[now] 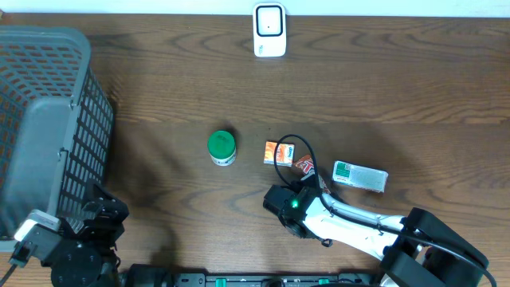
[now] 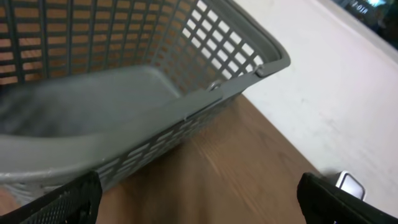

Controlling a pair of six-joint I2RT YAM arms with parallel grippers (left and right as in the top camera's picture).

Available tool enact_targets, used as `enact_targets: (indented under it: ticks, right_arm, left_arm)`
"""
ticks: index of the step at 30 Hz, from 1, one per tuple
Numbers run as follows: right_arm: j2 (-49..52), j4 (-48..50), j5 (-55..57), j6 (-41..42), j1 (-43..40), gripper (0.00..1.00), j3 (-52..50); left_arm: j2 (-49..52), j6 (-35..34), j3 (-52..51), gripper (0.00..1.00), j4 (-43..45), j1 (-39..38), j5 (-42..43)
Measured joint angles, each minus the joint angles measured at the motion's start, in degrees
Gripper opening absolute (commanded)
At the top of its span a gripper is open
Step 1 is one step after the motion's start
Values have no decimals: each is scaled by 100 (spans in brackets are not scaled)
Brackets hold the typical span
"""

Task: Scan the item barcode
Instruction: 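Grasp the TOP bar with the right gripper and lift it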

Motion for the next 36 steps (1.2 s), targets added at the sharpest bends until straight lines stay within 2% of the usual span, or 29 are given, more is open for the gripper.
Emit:
enact_targets:
  ticks: [2, 10, 16, 19, 28, 31, 36]
  right_arm:
    - [0, -20, 4, -2, 0, 1, -2]
    - [0, -28, -17, -20, -33, 1, -2]
    - [-42, -11, -649, -413, -337, 1, 219]
    - [-229, 11, -1405, -778, -525, 1, 496]
    - [-1287, 103, -5003, -1718, -1751, 1, 813]
    - [-1322, 140, -5967, -1991, -2208, 1, 813]
    - [-1169, 514, -6972, -2247, -2874, 1, 743]
  left_arm:
    - [0, 0, 0, 98, -46, 0, 0]
    - [0, 0, 0, 98, -61, 0, 0]
    - [0, 0, 0, 98, -63, 0, 0]
    - [0, 0, 0, 98, -63, 0, 0]
    - [-2, 0, 0, 98, -74, 0, 0]
    - [0, 0, 0, 98, -76, 0, 0]
    - [0, 0, 0, 98, -76, 0, 0]
